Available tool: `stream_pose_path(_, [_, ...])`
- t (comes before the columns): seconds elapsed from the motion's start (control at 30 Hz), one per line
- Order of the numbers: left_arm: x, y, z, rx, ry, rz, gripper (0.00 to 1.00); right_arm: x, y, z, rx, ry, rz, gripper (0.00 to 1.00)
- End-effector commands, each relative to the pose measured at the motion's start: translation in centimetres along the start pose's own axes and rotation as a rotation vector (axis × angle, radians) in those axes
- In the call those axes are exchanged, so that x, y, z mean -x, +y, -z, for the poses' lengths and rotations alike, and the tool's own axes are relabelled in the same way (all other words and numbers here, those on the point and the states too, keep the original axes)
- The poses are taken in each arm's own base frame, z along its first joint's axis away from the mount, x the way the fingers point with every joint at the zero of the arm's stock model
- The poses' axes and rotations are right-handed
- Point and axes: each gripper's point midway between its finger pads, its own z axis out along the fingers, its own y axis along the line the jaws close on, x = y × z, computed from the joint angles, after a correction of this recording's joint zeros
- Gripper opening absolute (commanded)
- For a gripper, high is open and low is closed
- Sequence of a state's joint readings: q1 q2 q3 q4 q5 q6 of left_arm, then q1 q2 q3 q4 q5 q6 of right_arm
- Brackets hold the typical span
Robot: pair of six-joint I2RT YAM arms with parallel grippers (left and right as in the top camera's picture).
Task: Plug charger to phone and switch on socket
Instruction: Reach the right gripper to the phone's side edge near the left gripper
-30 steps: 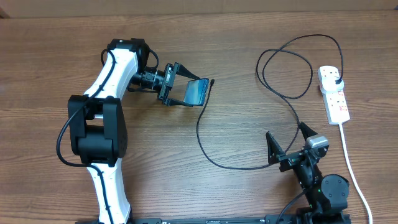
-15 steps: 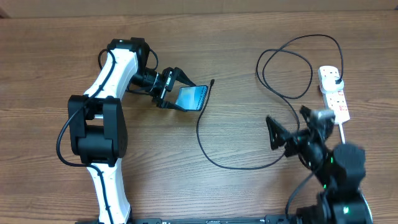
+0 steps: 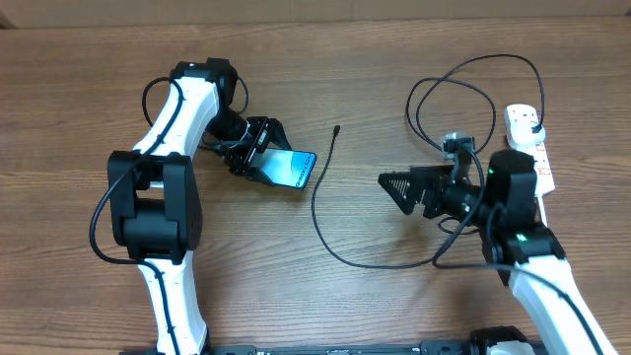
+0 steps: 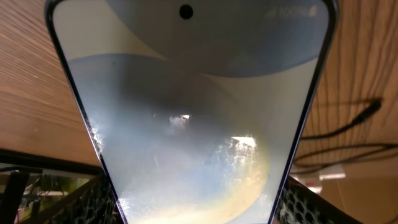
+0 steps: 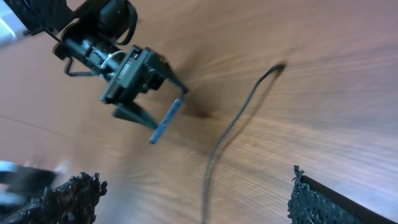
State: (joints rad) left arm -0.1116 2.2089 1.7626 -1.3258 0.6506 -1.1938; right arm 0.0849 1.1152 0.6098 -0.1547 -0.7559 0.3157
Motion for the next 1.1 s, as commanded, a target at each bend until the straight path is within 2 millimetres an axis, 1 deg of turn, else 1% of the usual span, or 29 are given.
stream_pose_path(0.0, [-0.3,-0.6,0.3,-0.003,-0.041,0.004,0.59,-0.1,1.0,-1.2,0.114,0.064,-0.21,1.0])
stream_pose_path(0.07, [-0.4,-0.6,0.1,0.002,-0.048,0.003,0.59,-0.4,0.8,-2.3,0.133,0.085,-0.216,1.0])
stream_pose_path(0.17, [-0.6,-0.5,-0.3,0.016,-0.064,-0.001,0.6,-1.0,0.6,-4.0,0.14,0.113,-0.277,1.0])
stream_pose_path(0.3, [-1.2,-0.4,-0.9,0.035,-0.075,-0.013,0.6,-1.8,0.4,-6.4,0.115,0.134,-0.37,0.93])
stream_pose_path(0.37, [-1.5,-0.4,-1.2,0.045,-0.083,-0.014,0.6,-2.4,0.3,-7.5,0.092,0.14,-0.404,0.88])
stream_pose_path(0.5, [-2.3,-0.3,-1.9,0.062,-0.087,-0.02,0.6,-4.0,-0.1,-9.4,0.008,0.148,-0.46,0.85])
stream_pose_path(0.57, [-2.6,-0.3,-2.2,0.069,-0.088,-0.02,0.6,-4.4,-0.1,-9.9,-0.021,0.142,-0.467,0.84])
stream_pose_path(0.77, [-4.1,-0.2,-3.3,0.095,-0.091,-0.022,0.61,-4.9,-0.3,-10.9,-0.098,0.099,-0.485,0.7])
stream_pose_path(0.93, [-5.3,0.0,-4.3,0.117,-0.093,-0.042,0.61,-4.8,-0.5,-10.9,-0.119,0.081,-0.511,0.58])
stream_pose_path(1.07, [-6.1,-0.2,-5.1,0.119,-0.098,-0.066,0.6,-4.8,-0.7,-11.0,-0.126,0.075,-0.519,0.54])
